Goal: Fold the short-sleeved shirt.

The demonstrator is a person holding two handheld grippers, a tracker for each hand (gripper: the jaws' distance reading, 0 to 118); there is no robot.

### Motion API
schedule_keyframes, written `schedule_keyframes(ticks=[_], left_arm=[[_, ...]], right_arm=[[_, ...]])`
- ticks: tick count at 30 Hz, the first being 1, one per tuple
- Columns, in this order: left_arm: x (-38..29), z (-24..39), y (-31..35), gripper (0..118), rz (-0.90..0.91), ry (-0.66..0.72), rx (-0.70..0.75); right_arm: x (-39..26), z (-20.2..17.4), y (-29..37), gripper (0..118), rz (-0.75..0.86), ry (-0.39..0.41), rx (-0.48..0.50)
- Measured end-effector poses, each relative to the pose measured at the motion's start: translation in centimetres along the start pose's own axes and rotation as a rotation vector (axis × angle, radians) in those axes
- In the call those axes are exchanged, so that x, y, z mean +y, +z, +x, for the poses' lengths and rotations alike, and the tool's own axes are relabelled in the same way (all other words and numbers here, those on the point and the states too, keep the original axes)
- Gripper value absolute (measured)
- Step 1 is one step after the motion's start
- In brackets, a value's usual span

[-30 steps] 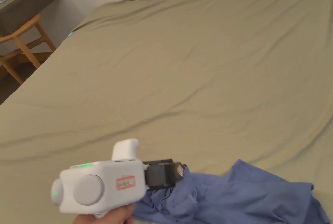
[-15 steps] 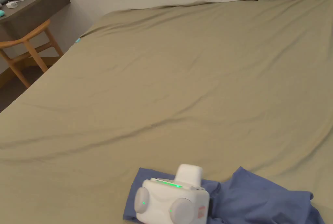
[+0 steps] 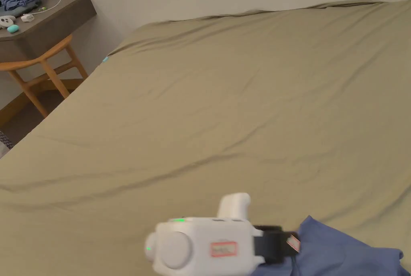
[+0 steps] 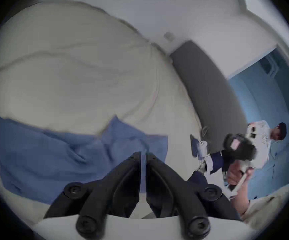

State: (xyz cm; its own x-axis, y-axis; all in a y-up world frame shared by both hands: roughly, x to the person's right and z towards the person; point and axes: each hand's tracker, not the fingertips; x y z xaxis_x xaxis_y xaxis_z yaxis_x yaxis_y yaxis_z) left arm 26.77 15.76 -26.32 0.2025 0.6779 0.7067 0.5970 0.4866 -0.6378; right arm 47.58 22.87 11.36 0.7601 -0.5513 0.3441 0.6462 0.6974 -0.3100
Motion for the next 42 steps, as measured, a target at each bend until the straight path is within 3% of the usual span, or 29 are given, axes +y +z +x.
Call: schedule_keyframes(ticks=[1,2,3,4,5,6,9,13,17,20,23,24,25,34,36,38,40,42], left_arm=[[0.7,-1.5,1.7,6,0.025,-0.019,0.024],[1.2,-3.3,3.4,16,0.050,-0.002,0.063],[1.8,-5.2,4.5,43,0.072,0.015,0.099],[2.2,-7.0,5.7,91,0.076,0.040,0.130],[2.5,-9.0,6.3,116,0.067,0.066,0.130],[2.7,-10.8,6.8,118,0.038,0.097,0.154],[3.3,-15.4,7.4,118,-0.064,0.249,0.106],[2.8,-18.3,6.1,118,-0.093,0.226,0.208],[1.5,-18.4,3.7,118,-0.183,0.241,-0.026],[1.2,-17.8,3.4,118,-0.143,0.146,0.013],[0.8,-18.4,4.2,116,-0.097,0.234,-0.036],[0.7,-18.6,4.7,90,-0.075,0.247,-0.028],[0.6,-18.5,4.6,11,-0.067,0.213,0.080],[0.6,-16.3,7.5,11,0.017,0.249,0.080],[1.9,-15.6,9.1,12,0.015,0.234,0.159],[3.2,-15.3,11.0,11,0.019,0.263,0.347],[4.4,-14.4,12.4,11,0.019,0.184,0.469],[4.5,-12.6,12.6,11,0.011,0.180,0.501]], right_arm=[[0.2,0.1,-0.1,2,-0.002,-0.005,0.003],[0.4,0.2,-0.3,2,-0.011,-0.010,0.003],[0.4,0.2,-0.4,2,-0.015,-0.011,0.004],[0.4,0.3,-0.5,2,-0.014,-0.004,0.004],[0.4,0.2,-0.7,2,-0.015,0.005,0.006],[0.3,0.2,-0.7,2,-0.018,0.010,0.009],[0.3,0.2,-0.9,2,-0.020,-0.003,0.026],[0.2,0.2,-1.0,2,-0.020,-0.017,0.033],[0.2,0.2,-1.2,2,-0.035,-0.011,0.036],[0.1,0.2,-1.5,2,-0.034,-0.025,0.047],[0.1,0.6,-1.7,2,-0.034,-0.050,0.068],[0.1,0.6,-1.8,2,-0.035,-0.053,0.069],[0.1,0.6,-1.9,2,-0.037,-0.053,0.069],[0.3,0.4,-2.1,2,-0.038,-0.057,0.056],[0.5,0.2,-1.9,2,-0.036,-0.050,0.046],[0.7,0.0,-1.6,2,-0.036,-0.039,0.024],[0.7,-0.2,-1.3,2,-0.033,-0.026,-0.001],[0.6,-0.3,-1.2,2,-0.037,-0.022,-0.014]])
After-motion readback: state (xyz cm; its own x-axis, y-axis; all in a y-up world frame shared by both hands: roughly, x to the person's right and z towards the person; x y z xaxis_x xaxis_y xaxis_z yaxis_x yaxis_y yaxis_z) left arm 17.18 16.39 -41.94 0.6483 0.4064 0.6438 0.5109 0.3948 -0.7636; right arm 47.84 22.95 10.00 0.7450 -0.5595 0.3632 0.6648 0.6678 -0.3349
